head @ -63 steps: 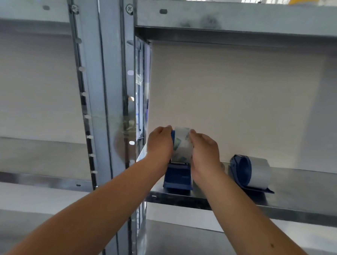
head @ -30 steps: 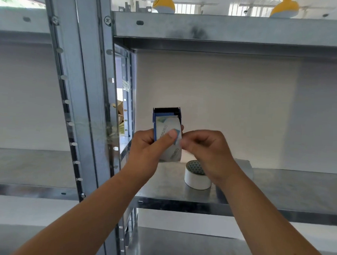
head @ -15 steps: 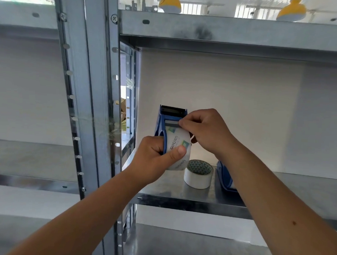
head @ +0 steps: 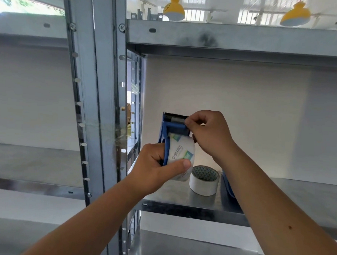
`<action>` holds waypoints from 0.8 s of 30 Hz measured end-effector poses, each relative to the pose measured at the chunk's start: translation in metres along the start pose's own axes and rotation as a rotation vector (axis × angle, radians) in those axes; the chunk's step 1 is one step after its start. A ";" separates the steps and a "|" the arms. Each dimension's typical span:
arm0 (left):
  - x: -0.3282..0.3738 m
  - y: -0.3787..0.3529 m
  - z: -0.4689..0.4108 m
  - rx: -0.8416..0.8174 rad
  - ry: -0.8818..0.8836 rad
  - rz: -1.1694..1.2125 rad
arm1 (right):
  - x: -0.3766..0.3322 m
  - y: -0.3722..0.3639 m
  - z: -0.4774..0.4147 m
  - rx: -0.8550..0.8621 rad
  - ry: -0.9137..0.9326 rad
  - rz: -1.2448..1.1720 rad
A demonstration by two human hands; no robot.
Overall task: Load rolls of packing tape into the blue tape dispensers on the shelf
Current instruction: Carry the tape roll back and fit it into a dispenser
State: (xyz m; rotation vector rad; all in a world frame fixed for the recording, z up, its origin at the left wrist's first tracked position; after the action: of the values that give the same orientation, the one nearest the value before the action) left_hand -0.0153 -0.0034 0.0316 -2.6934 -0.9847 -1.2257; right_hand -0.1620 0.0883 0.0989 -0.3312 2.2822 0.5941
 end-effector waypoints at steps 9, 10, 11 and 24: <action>0.007 -0.009 0.008 -0.103 0.063 0.230 | 0.021 -0.003 -0.036 0.105 -0.065 0.131; 0.010 -0.009 0.007 -0.098 0.072 0.268 | 0.026 -0.001 -0.041 0.113 -0.092 0.080; 0.012 -0.008 0.006 -0.092 0.079 0.303 | 0.031 0.000 -0.045 0.120 -0.129 0.026; 0.018 0.001 -0.002 -0.024 0.191 0.480 | 0.098 0.002 -0.039 0.095 -0.577 -0.128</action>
State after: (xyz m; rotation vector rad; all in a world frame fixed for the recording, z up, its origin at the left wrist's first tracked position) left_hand -0.0074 0.0048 0.0452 -2.5447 -0.2757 -1.3486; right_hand -0.2545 0.0644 0.0530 -0.2206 1.7135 0.4430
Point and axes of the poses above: each hand's wrist, its own z-axis away from the middle knuckle, its own y-axis out of the back of the hand, x = y × z, the point moved 3 cm from there along -z, towards the middle knuckle, and after that the axes turned 3 degrees about -z, right-handed, at the moved point
